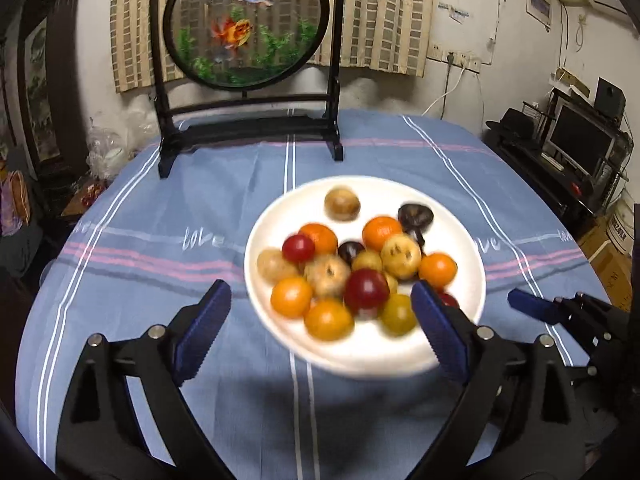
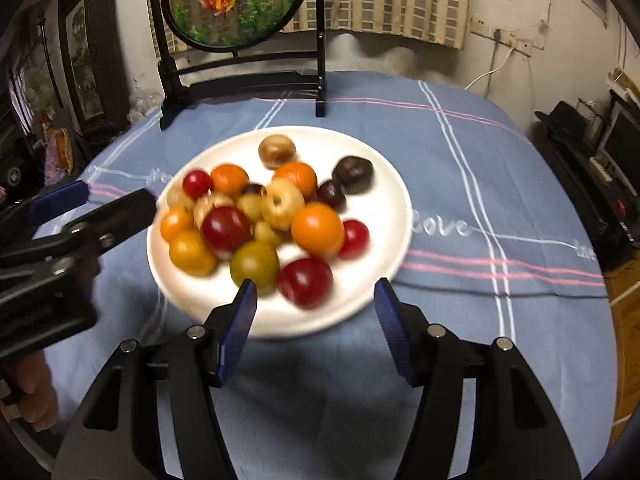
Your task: Organize fruits
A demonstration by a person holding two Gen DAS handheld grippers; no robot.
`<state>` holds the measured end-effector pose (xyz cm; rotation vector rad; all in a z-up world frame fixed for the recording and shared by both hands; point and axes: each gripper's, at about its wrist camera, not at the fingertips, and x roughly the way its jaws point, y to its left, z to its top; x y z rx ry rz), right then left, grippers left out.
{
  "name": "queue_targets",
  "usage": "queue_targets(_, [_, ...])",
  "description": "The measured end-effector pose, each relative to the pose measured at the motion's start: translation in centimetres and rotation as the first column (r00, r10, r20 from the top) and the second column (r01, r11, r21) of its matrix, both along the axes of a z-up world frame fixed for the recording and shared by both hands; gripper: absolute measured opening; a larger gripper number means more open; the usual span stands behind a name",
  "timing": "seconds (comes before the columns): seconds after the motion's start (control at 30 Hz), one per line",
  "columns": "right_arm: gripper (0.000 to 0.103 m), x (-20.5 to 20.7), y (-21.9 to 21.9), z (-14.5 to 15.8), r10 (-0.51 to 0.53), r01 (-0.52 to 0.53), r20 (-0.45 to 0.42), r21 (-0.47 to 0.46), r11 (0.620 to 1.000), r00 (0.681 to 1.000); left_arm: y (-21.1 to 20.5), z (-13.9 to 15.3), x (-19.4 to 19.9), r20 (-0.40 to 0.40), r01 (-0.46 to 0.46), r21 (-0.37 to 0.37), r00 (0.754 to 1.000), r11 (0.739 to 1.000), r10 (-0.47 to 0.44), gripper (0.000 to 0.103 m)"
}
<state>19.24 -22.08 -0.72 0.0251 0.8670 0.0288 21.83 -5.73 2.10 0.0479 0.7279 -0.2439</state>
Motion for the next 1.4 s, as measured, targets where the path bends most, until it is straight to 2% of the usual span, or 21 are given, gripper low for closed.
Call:
queue_targets(0.27, [0.062, -3.7, -0.4, -0.7, -0.045, 0.045, -0.005, 0.035, 0.998, 0.999, 2.0, -1.3, -4.5, -0.026, -0.026, 0.007, 0.999, 1.0, 0.026, 0.096])
queue_targets(0.53, [0.062, -5.8, -0.4, -1.7, -0.067, 0.068, -0.024, 0.047, 0.997, 0.997, 2.5, -2.1, -7.1, -0.04, -0.013, 0.034, 0.999, 0.999, 0.014, 0.096])
queue_targets(0.77, [0.062, -6.7, -0.3, -1.9, -0.061, 0.062, -0.025, 0.052, 0.997, 0.998, 2.7, -2.7, -8.0, -0.056, -0.026, 0.057, 0.998, 0.998, 0.029, 0.096])
queue_targets(1.4, [0.062, -7.2, -0.1, -2.2, -0.053, 0.055, -0.032, 0.054, 0.997, 0.998, 2.7, -2.6, -8.8, -0.062, -0.013, 0.04, 0.998, 0.999, 0.016, 0.096])
